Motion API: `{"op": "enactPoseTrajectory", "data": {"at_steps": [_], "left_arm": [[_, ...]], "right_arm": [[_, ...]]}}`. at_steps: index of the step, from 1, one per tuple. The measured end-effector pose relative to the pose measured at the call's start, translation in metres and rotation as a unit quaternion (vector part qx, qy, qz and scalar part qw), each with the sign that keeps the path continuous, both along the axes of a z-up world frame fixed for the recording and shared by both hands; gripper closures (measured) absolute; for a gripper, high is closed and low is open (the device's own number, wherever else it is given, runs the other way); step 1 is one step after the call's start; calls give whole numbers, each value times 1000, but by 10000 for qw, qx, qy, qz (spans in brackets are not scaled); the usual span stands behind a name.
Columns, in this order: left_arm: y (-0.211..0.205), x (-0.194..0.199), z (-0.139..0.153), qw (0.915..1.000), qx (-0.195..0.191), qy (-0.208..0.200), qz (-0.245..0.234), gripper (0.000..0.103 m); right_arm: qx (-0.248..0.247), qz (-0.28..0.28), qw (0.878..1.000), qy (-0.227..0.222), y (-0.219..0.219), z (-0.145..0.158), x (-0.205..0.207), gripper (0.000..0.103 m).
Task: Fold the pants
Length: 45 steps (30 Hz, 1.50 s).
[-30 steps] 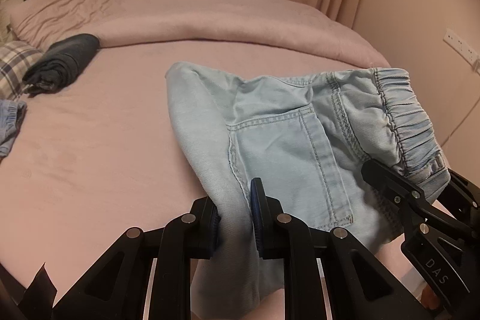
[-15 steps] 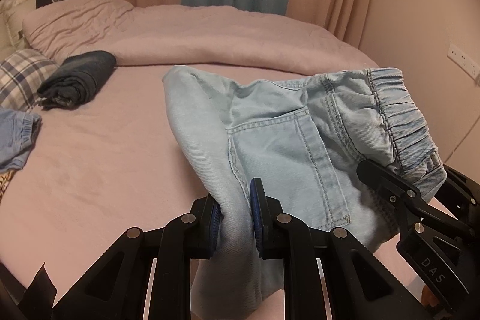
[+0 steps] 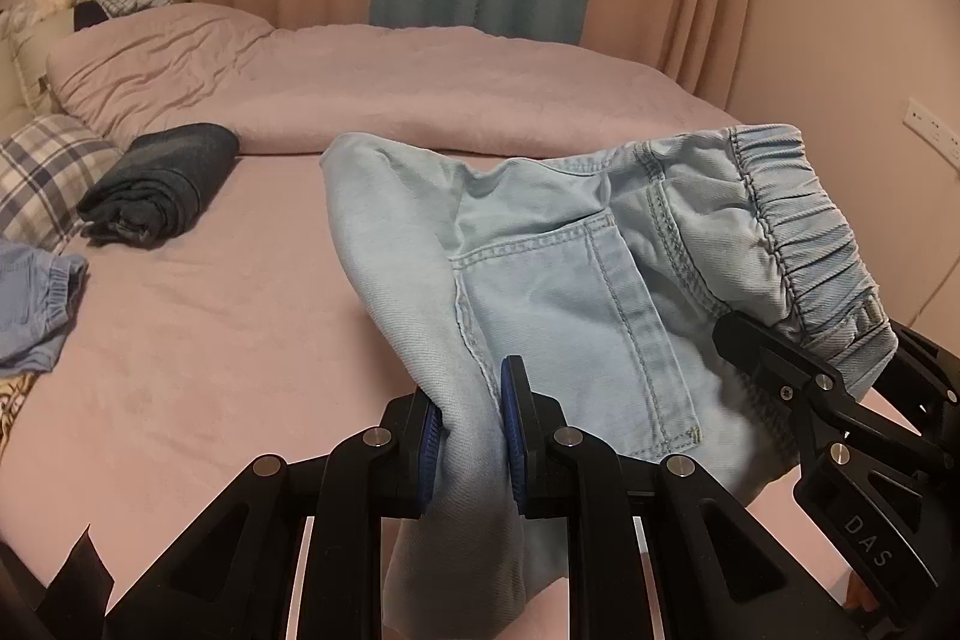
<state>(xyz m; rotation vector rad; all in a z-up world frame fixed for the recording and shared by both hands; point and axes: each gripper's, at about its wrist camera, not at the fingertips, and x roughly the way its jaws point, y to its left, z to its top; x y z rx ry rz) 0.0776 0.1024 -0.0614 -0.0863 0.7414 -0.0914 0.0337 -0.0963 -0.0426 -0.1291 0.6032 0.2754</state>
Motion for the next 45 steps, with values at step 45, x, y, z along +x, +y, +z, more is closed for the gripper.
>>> {"op": "enactPoseTrajectory", "data": {"at_steps": [45], "left_arm": [[13, 79, -11, 9993, 296, 99, 183, 86]], "right_arm": [[212, -2, 9998, 58, 21, -14, 80, 77]]}}
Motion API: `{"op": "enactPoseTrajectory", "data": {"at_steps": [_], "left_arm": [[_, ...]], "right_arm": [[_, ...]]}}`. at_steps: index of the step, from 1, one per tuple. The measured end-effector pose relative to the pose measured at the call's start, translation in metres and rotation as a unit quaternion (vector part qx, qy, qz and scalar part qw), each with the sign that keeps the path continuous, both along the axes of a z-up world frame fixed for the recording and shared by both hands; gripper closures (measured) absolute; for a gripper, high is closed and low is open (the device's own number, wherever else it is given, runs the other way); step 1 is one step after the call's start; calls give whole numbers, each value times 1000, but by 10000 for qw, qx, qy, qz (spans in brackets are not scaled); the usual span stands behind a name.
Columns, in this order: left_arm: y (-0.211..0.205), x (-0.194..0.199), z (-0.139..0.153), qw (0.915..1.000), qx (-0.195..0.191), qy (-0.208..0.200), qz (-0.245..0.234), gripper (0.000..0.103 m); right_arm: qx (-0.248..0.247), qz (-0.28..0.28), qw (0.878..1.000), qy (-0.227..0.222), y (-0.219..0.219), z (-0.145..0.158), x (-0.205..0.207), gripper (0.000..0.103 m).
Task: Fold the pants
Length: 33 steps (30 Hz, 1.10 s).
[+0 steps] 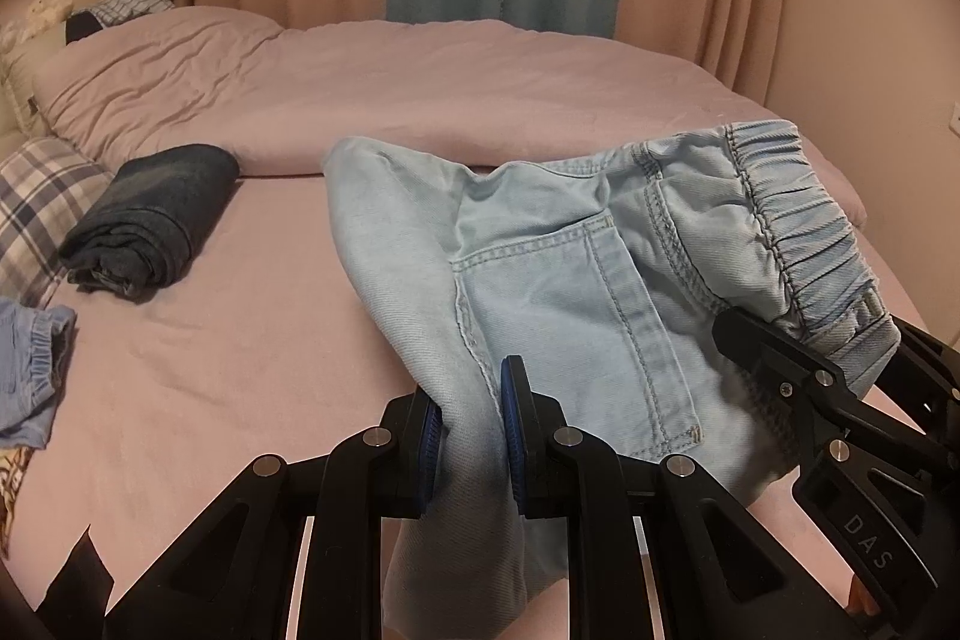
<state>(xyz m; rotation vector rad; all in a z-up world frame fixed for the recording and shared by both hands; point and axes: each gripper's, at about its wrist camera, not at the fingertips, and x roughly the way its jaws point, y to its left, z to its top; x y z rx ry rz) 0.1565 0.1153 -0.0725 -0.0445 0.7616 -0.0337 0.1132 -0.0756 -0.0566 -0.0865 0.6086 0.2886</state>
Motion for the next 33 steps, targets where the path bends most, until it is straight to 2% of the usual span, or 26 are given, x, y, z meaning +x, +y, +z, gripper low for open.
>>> {"op": "enactPoseTrajectory", "data": {"at_steps": [18, 33], "left_arm": [[3, 35, -19, 9997, 120, 155, 111, 86], [-4, 63, -48, 9987, 245, 438, 42, 86]], "right_arm": [[34, 9, 9999, 134, 8, -20, 32, 77], [50, -69, 9991, 423, 5, -46, 67, 77]]}}
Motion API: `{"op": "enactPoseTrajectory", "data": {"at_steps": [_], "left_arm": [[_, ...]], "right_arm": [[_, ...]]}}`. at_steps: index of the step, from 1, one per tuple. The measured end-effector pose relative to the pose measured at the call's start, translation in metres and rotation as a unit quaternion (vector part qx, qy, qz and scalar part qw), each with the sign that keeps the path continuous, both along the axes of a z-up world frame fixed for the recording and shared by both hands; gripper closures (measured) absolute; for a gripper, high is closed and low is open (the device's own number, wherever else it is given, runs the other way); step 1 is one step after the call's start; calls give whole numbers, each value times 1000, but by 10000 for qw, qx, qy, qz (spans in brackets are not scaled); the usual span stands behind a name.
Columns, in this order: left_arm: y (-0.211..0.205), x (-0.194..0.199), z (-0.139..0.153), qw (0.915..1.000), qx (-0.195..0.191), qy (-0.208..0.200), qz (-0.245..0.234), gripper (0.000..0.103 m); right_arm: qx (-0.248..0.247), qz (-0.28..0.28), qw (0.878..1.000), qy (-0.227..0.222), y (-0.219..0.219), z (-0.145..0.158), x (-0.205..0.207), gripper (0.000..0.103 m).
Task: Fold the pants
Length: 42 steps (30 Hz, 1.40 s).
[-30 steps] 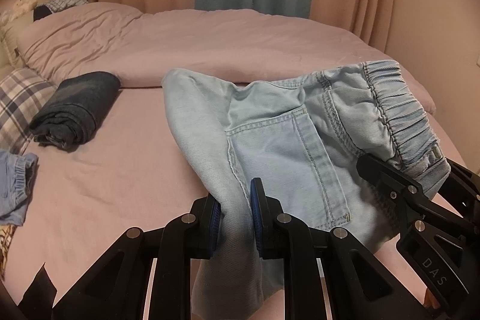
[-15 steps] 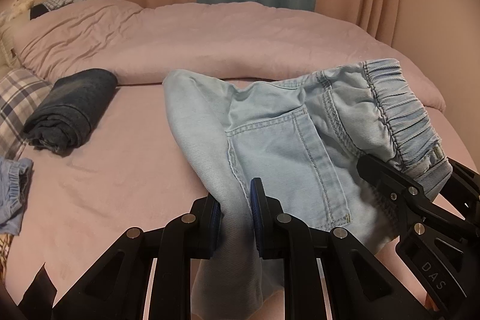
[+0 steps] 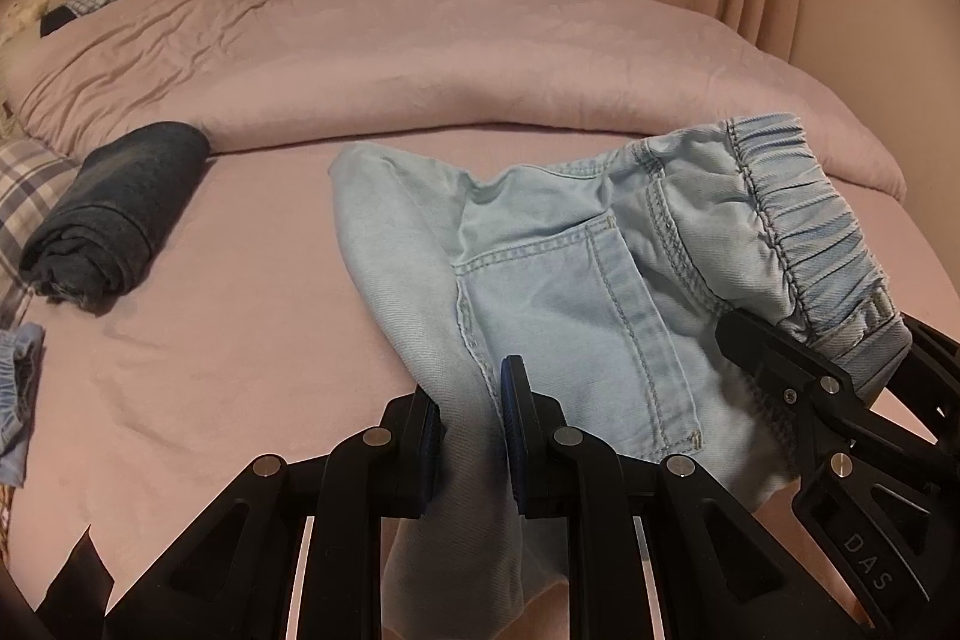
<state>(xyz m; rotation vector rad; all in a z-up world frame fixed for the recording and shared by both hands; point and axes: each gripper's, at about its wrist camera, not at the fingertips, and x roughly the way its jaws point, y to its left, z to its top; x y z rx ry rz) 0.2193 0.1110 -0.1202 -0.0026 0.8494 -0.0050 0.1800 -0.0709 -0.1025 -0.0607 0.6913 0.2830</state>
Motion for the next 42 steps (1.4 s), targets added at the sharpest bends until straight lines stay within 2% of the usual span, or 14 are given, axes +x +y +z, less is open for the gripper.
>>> {"op": "enactPoseTrajectory", "data": {"at_steps": [26, 34, 42], "left_arm": [[-6, 12, -16, 9998, 174, 125, -6, 86], [2, 15, -24, 9992, 308, 226, 66, 86], [8, 14, -27, 9993, 273, 251, 50, 86]], "right_arm": [[17, -76, 9997, 223, 5, -25, 29, 76], [23, -168, 9985, 520, -3, -38, 36, 74], [83, -233, 9970, 729, -10, -49, 40, 72]]}}
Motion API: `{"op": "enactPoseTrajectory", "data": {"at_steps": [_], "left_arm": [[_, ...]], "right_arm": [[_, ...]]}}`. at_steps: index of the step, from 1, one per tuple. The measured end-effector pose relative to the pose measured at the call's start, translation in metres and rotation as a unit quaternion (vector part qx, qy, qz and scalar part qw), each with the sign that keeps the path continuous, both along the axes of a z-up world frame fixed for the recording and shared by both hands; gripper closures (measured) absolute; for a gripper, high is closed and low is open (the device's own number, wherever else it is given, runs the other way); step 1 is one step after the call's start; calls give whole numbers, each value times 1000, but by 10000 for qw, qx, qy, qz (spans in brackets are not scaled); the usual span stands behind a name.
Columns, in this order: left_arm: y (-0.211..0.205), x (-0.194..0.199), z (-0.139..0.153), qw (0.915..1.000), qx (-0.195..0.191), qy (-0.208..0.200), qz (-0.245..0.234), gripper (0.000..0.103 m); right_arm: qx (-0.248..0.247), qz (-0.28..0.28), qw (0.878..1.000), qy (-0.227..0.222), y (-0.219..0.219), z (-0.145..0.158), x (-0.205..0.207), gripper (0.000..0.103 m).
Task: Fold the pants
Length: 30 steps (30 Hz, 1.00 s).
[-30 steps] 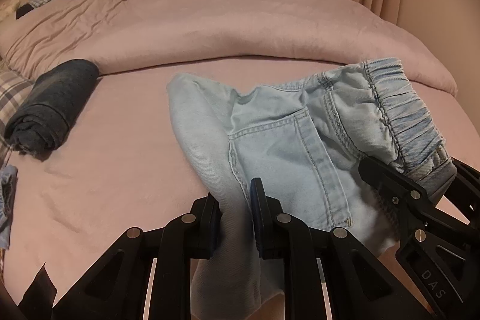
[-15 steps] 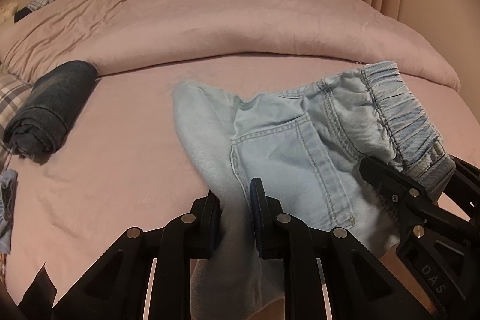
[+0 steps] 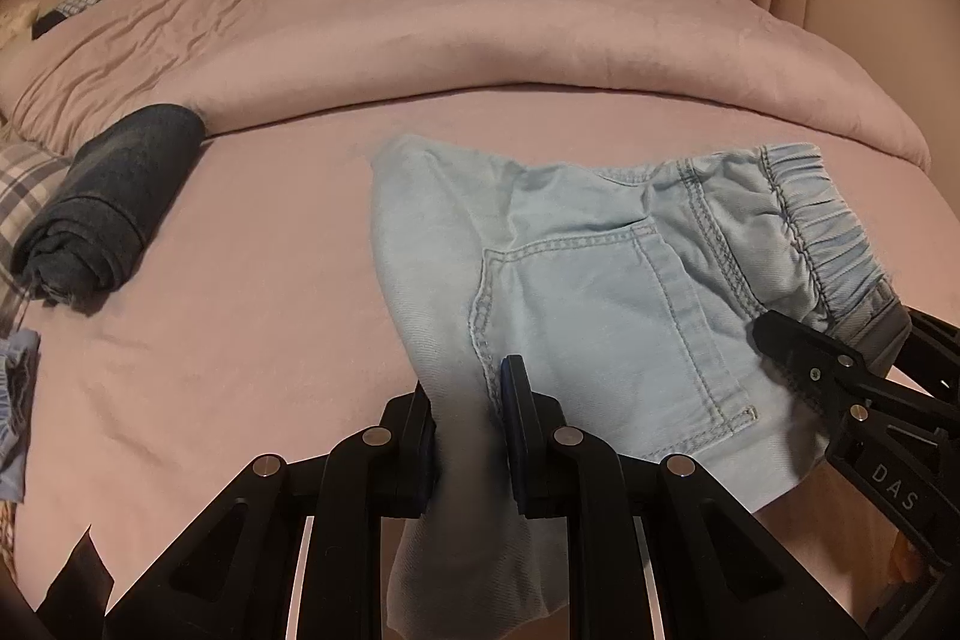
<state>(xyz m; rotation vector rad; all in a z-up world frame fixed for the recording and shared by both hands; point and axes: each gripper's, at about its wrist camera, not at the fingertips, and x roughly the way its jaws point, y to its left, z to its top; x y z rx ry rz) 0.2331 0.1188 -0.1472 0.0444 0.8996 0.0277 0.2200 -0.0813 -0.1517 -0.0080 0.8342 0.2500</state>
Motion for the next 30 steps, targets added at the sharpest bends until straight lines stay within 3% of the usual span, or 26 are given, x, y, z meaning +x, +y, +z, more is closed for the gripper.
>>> {"op": "enactPoseTrajectory", "data": {"at_steps": [30], "left_arm": [[-5, 2, -10, 9995, 236, 205, 67, 81]], "right_arm": [[258, -278, 9986, 374, -18, -13, 5, 48]]}}
